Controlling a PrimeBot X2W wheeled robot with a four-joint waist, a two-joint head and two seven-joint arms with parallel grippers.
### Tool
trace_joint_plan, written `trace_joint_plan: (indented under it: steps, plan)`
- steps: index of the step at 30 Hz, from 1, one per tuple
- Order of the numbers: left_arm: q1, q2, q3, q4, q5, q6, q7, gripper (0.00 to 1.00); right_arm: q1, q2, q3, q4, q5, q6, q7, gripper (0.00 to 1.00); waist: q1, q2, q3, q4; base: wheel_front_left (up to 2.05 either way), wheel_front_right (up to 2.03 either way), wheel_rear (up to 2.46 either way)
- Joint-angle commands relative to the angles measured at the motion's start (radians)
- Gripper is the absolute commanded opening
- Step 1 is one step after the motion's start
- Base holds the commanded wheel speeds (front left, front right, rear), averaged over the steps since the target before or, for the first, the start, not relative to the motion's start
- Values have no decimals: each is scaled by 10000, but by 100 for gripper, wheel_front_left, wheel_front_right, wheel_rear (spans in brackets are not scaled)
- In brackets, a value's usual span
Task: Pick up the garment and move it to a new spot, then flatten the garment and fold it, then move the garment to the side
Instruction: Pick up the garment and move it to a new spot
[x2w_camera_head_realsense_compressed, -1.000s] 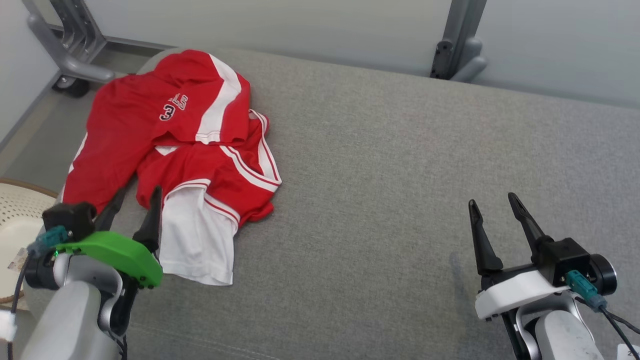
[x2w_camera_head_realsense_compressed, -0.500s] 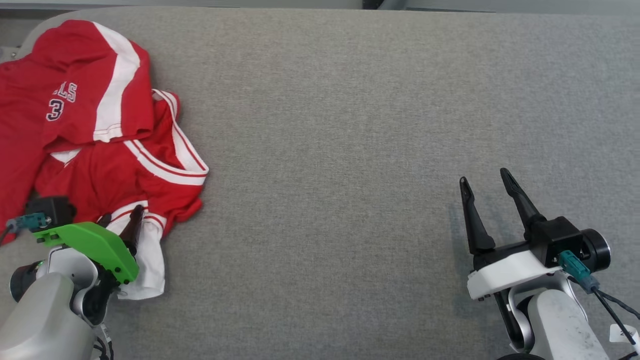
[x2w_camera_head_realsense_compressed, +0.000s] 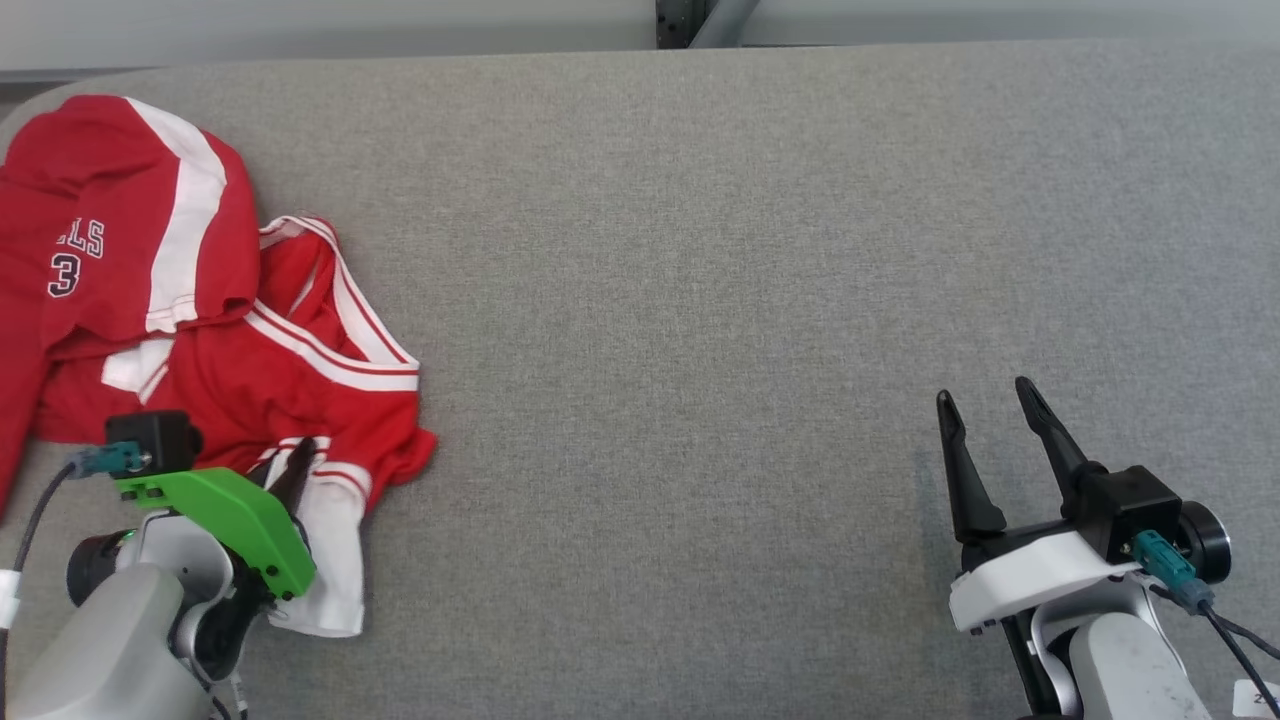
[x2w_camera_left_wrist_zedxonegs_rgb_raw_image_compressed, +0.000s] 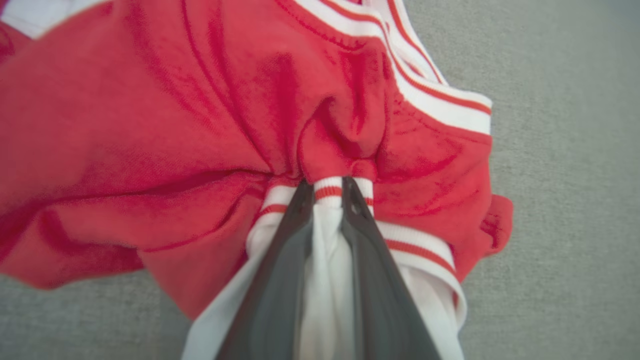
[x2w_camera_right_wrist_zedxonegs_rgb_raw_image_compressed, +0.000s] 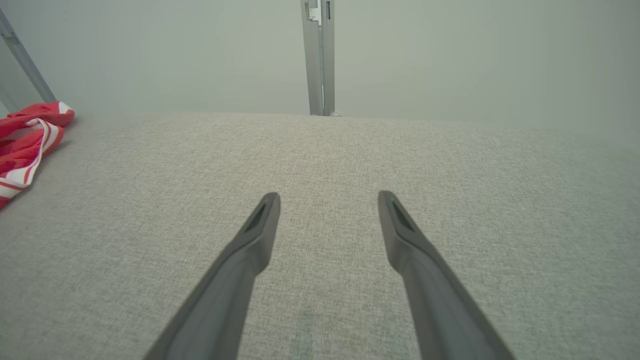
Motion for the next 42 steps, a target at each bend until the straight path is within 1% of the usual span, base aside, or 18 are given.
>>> trace_joint_plan:
  steps: [1,4,8,11,12,15,17,20,25,28,30,32,34,35,37,39,42]
  plan:
    - [246,-58,-293,-300,-149,-111,-26,0,129,-33,-56,23,84,-3,-32,100,0,-1,-458,248,0,0,0]
    - [147,315,-668,-1296,-370,-76,-255,0,356,-32,-61,87,276,-3,-32,100,0,-1,-809,408,0,0,0]
    - [-43,551,-1155,-2954,-671,-76,-295,0,523,-36,66,131,521,-3,-32,100,0,-1,-1133,487,0,0,0]
    - [-195,693,-1379,-4127,-757,-74,-210,0,561,-36,220,166,708,-3,-32,100,0,-1,-1299,391,0,0,0]
    - [-300,666,-1395,-4763,-806,-73,-172,0,571,-35,307,168,830,-3,-32,100,0,-1,-1383,249,0,0,0]
    - [-424,447,-1482,-5599,-701,128,-108,0,615,-36,379,153,982,-3,-32,100,0,-1,-1467,-82,0,0,0]
    - [-413,249,-1510,-6041,-896,241,12,0,577,-35,429,139,1039,-3,-32,100,0,-1,-1490,-400,0,0,0]
    - [-525,67,-1710,-6399,-680,401,191,0,514,-33,456,106,1143,-3,-32,100,0,-1,-1471,-980,0,0,0]
    - [-773,-448,-2162,-6206,-378,578,388,0,437,-35,520,79,1304,-3,-32,100,0,-1,-1354,-2055,0,0,0]
    - [-873,-864,-2347,-5884,-354,557,390,0,508,-35,459,71,1387,-3,-32,100,0,-1,-1293,-2641,0,0,0]
    - [-915,-1201,-2497,-5551,-334,511,322,0,620,-32,362,69,1403,-3,-32,100,0,-1,-1259,-2917,0,0,0]
    - [-907,-1399,-2661,-5017,-141,490,210,0,684,-30,320,77,1429,-3,-32,100,0,-1,-1227,-3169,0,0,0]
    - [-954,-1569,-2845,-4304,82,476,11,0,721,-24,327,51,1500,-3,-32,100,0,-1,-1158,-3366,0,0,0]
    - [-954,-1569,-2845,-4304,82,476,11,0,721,-24,327,51,1500,-3,-32,100,0,-1,-1158,-3366,0,0,0]
    - [-826,-1976,-3011,-3623,-34,316,-96,0,763,-27,327,23,1555,-3,-32,100,0,-1,-1106,-3461,0,0,0]
    - [-983,-2118,-3307,-2913,302,200,-272,0,794,-29,333,11,1603,-3,-32,100,0,-1,-1068,-3499,0,0,0]
    - [-1093,-2410,-3485,-1950,447,106,-590,0,730,-23,353,6,1605,-1,-32,100,0,-1,-1015,-3464,0,0,0]
